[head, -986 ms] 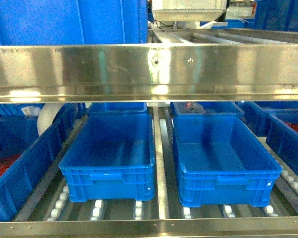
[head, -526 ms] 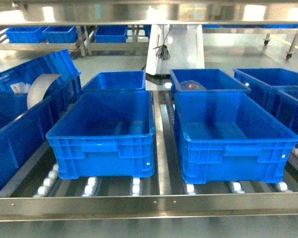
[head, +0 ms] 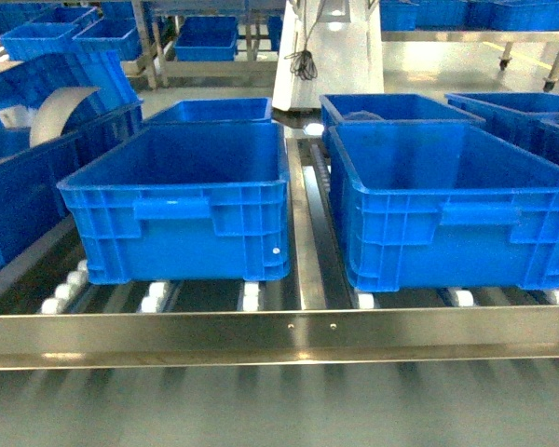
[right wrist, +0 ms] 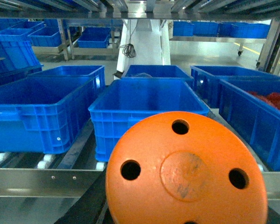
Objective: Sort blue parts and orange caps into right shelf containers
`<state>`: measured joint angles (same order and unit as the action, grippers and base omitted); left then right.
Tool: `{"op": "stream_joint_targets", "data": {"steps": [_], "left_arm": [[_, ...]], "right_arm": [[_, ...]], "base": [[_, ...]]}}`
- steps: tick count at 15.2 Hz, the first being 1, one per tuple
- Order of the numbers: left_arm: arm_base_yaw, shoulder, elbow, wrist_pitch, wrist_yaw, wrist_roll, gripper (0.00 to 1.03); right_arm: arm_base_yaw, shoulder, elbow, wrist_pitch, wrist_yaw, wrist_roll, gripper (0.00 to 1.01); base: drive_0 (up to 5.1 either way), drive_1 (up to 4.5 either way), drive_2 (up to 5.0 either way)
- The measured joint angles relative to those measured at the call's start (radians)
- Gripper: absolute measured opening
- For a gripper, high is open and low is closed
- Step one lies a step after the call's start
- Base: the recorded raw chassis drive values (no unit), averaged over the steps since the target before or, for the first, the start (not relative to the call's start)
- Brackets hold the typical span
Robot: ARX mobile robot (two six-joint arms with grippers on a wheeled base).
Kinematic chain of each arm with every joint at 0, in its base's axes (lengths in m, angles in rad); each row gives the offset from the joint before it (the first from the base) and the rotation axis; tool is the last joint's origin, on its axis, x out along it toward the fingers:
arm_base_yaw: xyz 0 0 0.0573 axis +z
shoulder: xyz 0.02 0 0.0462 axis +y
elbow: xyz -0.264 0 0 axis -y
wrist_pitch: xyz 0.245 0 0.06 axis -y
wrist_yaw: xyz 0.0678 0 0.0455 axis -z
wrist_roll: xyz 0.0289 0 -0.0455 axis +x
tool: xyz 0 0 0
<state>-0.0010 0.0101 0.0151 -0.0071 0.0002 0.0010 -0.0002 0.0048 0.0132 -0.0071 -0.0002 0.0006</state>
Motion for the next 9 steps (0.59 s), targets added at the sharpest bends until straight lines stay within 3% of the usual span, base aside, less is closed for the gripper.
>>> {"op": "stream_joint_targets", "data": {"steps": [9], "left_arm": [[0.000,0.000,0.000,-0.001,0.000,0.000,0.43]], "right_arm": [[0.000,0.000,0.000,0.000,-0.001,-0.001,0.45]], "base": [[0.0,0.00,0.0]]}}
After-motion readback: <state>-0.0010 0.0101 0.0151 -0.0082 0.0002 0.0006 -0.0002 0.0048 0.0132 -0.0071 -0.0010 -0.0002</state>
